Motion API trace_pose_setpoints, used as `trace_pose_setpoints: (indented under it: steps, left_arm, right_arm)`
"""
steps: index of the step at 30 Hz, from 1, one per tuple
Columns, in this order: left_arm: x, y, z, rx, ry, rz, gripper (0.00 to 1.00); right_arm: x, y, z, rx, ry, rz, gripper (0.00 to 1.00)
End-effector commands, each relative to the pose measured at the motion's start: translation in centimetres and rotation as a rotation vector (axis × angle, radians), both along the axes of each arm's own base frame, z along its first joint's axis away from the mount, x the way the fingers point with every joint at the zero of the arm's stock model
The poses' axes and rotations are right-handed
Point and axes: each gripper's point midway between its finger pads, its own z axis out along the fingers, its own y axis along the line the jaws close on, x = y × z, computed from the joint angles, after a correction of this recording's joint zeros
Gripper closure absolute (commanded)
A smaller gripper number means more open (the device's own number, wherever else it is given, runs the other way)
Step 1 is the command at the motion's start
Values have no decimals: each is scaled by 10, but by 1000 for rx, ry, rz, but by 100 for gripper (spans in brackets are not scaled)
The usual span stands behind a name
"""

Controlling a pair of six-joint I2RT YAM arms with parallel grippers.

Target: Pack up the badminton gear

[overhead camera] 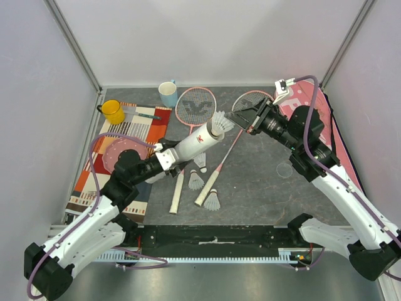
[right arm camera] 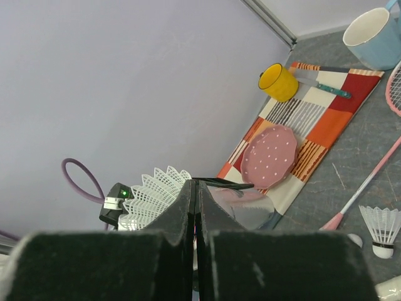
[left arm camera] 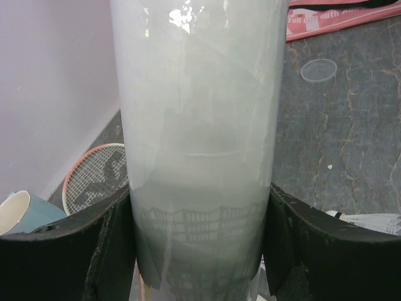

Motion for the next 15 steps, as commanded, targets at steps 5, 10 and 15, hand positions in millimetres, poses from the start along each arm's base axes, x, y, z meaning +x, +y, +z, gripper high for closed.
trace_pose_setpoints:
  steps: [5, 10, 15]
  left_arm:
    - [-4, -2, 38, -104, -82, -16, 60]
    - [-4, 0, 38, -104, -86, -6, 60]
    - [-2, 2, 38, -104, -88, 12, 60]
  right_arm:
    - [-2, 12, 2, -27, -89, -14, 79]
    - [-3, 17, -19, -152, -113, -25, 54]
    - [5, -12, -24, -299, -148, -162, 22]
